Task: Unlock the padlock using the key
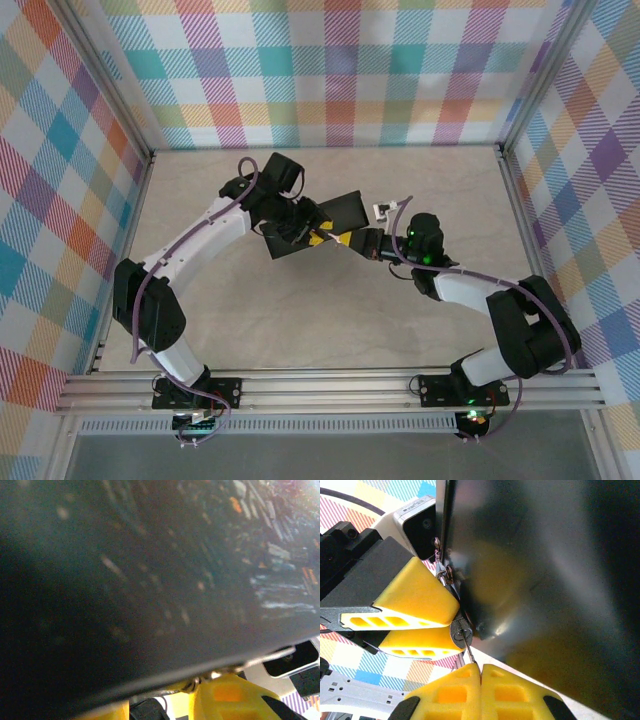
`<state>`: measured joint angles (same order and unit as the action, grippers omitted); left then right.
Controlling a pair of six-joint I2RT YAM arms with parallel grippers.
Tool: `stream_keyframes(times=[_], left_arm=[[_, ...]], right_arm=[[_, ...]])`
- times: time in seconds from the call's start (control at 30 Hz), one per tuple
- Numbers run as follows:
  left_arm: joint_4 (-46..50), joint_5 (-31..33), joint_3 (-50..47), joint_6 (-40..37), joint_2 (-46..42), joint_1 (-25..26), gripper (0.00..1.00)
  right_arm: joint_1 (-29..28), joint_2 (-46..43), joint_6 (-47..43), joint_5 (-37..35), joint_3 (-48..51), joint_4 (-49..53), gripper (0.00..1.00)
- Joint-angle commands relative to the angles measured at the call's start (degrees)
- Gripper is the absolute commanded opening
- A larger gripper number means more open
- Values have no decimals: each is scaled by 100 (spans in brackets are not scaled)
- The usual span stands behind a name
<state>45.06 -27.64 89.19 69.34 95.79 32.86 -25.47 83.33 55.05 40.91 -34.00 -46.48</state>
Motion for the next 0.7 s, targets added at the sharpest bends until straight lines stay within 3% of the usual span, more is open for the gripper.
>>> stream_keyframes(times=[0.0,0.27,0.67], left_arm=[[-64,-682,-78,-353,-406,-41,2],[-159,-899,-337,-492,-464,-315,2],[-226,-1015,-320,-475,-411,-315,2]], right_arm=[[7,78,-17,28,-275,-246,0],[51,454,330,528,-355,-735,0],[-10,756,570,278,-583,-727,0]])
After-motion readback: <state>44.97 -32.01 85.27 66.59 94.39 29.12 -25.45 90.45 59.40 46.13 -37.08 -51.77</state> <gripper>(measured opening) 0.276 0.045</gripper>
